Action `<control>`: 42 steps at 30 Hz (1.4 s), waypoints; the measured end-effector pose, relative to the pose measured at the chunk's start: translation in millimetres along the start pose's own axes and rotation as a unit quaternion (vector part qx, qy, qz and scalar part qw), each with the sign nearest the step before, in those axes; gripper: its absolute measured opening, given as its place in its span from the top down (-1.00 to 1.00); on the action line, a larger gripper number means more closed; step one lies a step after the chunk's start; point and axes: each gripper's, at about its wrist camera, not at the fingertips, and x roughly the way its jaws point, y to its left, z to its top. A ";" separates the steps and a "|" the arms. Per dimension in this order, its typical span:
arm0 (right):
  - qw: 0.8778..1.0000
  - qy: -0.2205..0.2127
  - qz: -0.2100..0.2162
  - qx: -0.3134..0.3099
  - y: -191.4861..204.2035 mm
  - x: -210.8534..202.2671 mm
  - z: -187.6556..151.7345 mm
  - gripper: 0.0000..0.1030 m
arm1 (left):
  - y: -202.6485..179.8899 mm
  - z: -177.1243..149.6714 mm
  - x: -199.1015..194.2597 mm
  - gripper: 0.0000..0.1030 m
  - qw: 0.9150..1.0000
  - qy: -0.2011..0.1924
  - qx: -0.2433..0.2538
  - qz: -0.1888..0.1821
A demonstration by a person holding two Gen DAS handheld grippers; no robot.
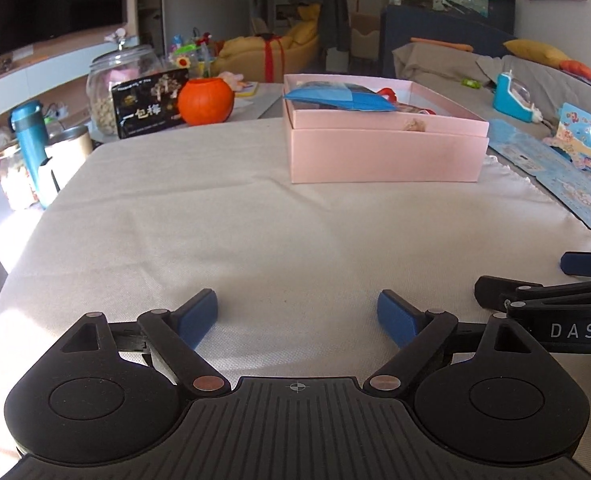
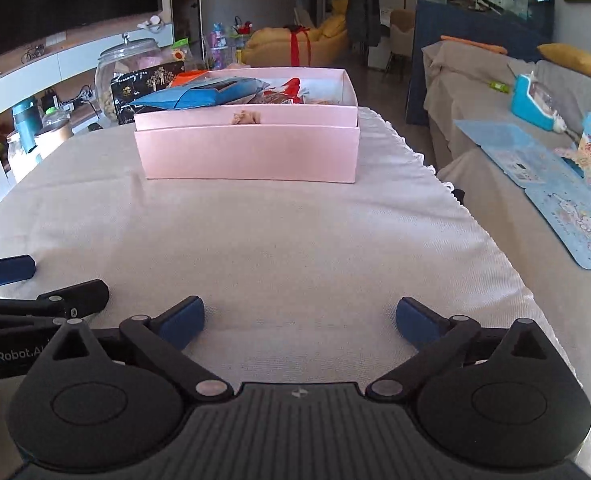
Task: Organize snacks
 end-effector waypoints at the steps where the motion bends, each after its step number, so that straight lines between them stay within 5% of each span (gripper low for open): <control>1: 1.000 -0.003 -0.002 0.004 -0.1 -0.4 -0.8 -0.98 | -0.1 0.0 0.0 -0.77 1.000 0.000 -0.001 -0.001; 42: 1.000 -0.005 -0.006 0.001 2.1 -0.9 -0.7 -0.99 | 0.8 0.1 -1.5 -0.77 1.000 0.000 -0.001 0.000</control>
